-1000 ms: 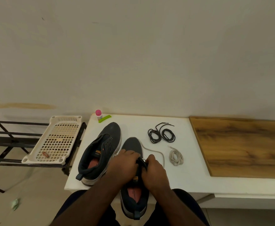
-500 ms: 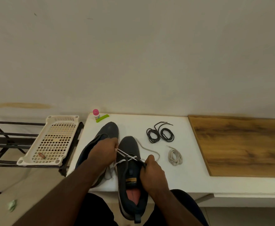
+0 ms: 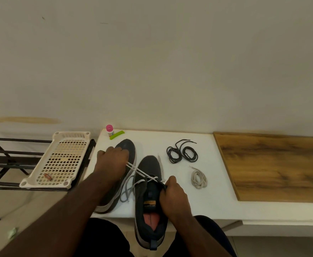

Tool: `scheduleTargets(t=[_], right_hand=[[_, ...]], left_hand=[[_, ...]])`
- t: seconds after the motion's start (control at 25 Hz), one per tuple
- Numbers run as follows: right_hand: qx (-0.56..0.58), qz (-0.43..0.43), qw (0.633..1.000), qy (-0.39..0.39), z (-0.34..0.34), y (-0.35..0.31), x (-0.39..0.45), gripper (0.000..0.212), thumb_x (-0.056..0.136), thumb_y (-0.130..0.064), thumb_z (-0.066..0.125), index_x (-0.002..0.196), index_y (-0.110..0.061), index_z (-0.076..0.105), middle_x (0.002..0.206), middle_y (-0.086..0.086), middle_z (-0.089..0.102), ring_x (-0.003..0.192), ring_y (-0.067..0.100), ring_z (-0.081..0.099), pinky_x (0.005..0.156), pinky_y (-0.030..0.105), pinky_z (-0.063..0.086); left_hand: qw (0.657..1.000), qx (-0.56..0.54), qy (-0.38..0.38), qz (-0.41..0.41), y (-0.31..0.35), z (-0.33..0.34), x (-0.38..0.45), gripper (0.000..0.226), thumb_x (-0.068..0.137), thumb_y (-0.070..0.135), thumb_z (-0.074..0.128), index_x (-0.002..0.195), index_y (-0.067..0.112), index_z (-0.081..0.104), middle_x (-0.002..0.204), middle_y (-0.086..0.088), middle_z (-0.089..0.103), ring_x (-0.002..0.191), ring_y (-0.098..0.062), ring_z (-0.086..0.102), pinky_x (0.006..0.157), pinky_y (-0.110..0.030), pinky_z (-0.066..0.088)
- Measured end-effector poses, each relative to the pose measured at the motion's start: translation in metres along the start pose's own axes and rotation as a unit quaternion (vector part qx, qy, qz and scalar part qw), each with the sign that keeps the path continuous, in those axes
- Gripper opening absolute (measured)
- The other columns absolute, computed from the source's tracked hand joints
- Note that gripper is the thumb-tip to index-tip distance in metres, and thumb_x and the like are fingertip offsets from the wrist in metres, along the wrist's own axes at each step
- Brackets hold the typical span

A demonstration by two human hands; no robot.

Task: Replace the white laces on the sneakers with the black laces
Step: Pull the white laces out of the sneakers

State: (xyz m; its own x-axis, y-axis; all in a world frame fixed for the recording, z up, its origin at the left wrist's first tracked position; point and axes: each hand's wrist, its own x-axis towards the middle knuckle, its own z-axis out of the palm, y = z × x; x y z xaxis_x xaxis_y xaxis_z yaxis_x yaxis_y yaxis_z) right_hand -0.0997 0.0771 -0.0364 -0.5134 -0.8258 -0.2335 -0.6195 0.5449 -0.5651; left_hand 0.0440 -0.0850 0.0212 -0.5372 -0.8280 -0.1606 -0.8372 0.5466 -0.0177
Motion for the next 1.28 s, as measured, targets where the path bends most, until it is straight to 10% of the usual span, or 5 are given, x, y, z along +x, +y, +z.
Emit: scheduleTargets(t=[0.24, 0.64, 1.08, 1.28], right_hand=[[0.001, -0.024, 1.0, -0.004, 0.001, -0.003, 0.001, 0.01, 0.098, -0.03, 0.044, 0.098, -0.021, 0.04, 0.09, -0.002, 0.057, 0.074, 0.014, 0.056, 0.06, 0.026, 0.039], [-0.004, -0.005, 1.0, -0.003, 0.001, -0.001, 0.002, 0.007, 0.099, -0.028, 0.043, 0.101, -0.022, 0.039, 0.093, -0.003, 0.059, 0.074, 0.011, 0.054, 0.056, 0.022, 0.035], [0.006, -0.007, 1.0, 0.004, 0.001, -0.002, 0.001, 0.008, 0.098, -0.029, 0.043, 0.098, -0.022, 0.039, 0.088, -0.004, 0.056, 0.071, 0.011, 0.053, 0.055, 0.023, 0.035], [-0.001, 0.001, 1.0, 0.004, 0.001, 0.0, 0.001, 0.007, 0.098, -0.027, 0.044, 0.098, -0.022, 0.039, 0.091, -0.002, 0.058, 0.076, 0.015, 0.057, 0.063, 0.028, 0.041]], left_hand=[[0.991, -0.049, -0.03, 0.117, 0.058, 0.028, -0.02, 0.03, 0.095, 0.035, 0.048, 0.123, 0.031, 0.058, 0.124, 0.005, 0.058, 0.124, -0.022, 0.045, 0.102, -0.047, 0.03], [0.999, 0.033, -0.012, -0.005, 0.0, 0.007, 0.0, 0.032, 0.092, 0.031, 0.057, 0.123, 0.025, 0.051, 0.128, -0.001, 0.056, 0.122, -0.023, 0.047, 0.103, -0.047, 0.036], [0.992, 0.049, 0.01, 0.118, 0.067, 0.034, -0.016, 0.025, 0.097, 0.029, 0.044, 0.116, 0.021, 0.058, 0.12, -0.002, 0.058, 0.117, -0.026, 0.048, 0.097, -0.047, 0.032], [0.998, 0.057, 0.002, 0.006, 0.017, 0.008, -0.001, 0.029, 0.094, 0.03, 0.048, 0.122, 0.023, 0.053, 0.126, -0.002, 0.056, 0.121, -0.025, 0.047, 0.101, -0.047, 0.034]])
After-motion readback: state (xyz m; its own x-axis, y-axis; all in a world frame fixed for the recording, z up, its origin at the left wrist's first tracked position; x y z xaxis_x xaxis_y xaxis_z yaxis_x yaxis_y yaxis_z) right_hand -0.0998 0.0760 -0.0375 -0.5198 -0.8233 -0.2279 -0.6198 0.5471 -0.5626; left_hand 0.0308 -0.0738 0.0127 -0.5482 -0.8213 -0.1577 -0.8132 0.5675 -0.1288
